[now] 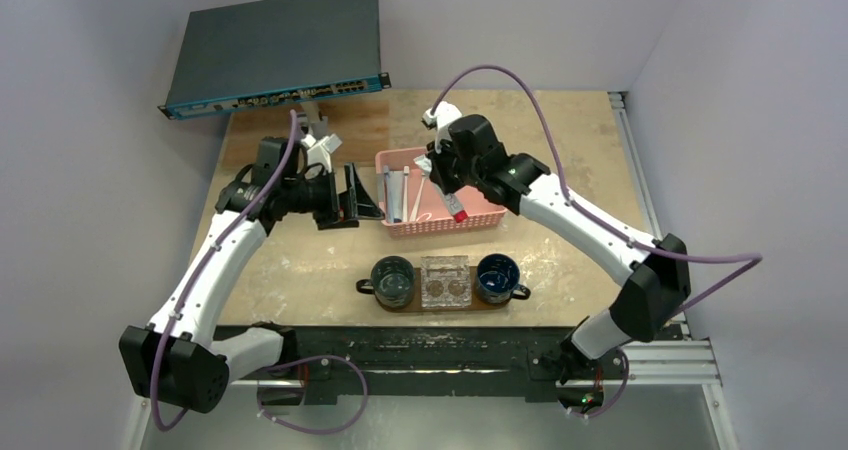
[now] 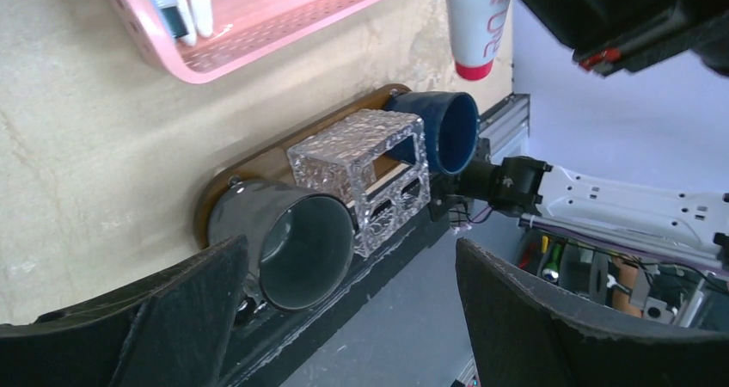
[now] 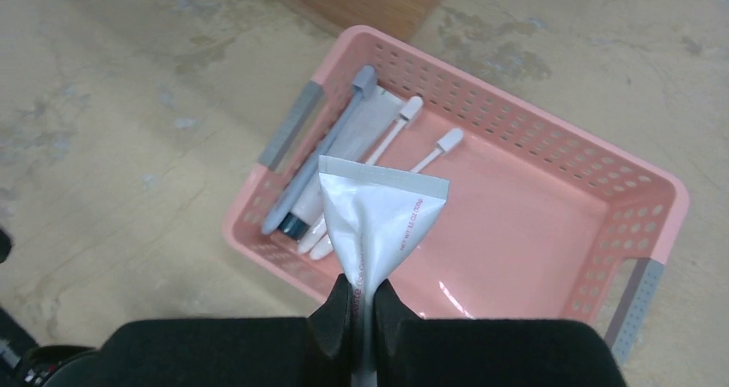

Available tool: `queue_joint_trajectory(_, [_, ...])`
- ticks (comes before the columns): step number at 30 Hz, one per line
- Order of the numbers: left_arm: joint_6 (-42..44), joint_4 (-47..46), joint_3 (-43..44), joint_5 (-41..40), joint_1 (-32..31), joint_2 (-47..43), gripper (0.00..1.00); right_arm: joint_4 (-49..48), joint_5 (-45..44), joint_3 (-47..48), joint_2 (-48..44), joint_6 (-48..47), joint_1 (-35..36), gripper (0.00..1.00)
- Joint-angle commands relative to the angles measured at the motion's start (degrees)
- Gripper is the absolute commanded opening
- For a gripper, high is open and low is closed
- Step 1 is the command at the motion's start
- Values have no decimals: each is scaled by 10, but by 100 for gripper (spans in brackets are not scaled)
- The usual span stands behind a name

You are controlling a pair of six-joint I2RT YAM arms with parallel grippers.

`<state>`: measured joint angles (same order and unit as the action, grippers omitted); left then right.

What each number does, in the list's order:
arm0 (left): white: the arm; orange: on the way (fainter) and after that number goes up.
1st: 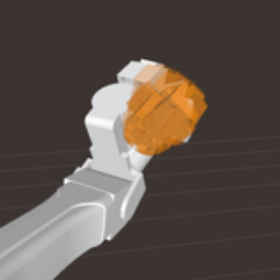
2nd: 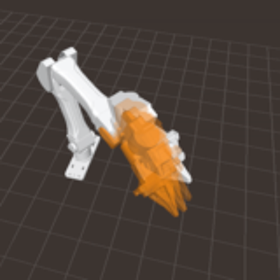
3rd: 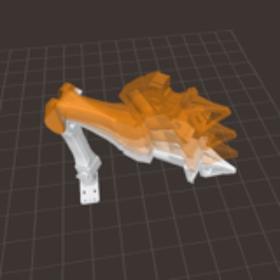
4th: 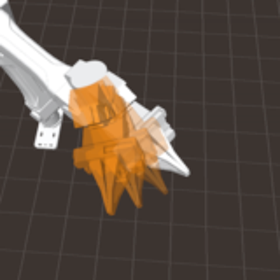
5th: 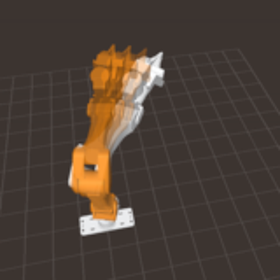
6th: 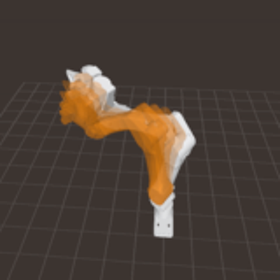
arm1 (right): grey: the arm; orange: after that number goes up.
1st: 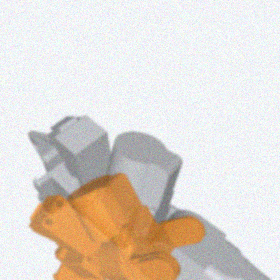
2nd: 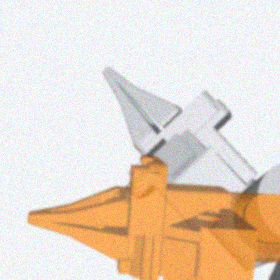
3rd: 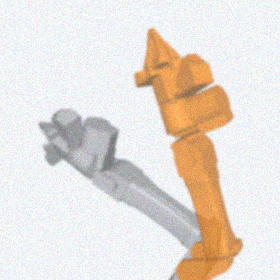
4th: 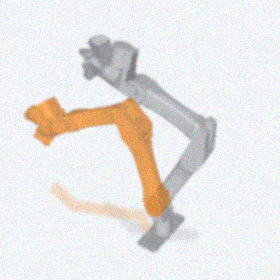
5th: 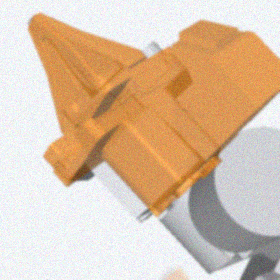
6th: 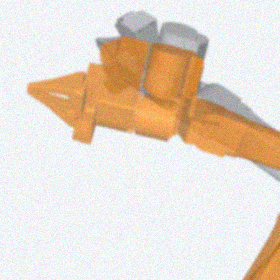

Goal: Prepare toiletry sets of a toothbrush and toothpaste on the tray

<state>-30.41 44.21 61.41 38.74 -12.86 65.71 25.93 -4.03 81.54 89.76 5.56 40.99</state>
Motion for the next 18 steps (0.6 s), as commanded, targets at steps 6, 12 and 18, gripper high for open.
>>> queue_joint_trajectory(6, [5, 21, 64, 86, 2, -11, 89, -23, 140, -31, -95, -105, 52, 0])
queue_joint_trajectory(12, [13, 31, 76, 111, 2, -14, 89, 16, 241, -6, -88, -145, 72, 0])
queue_joint_trajectory(18, [17, 21, 73, 140, 1, -14, 87, 48, 306, 25, -65, -164, 88, 0])
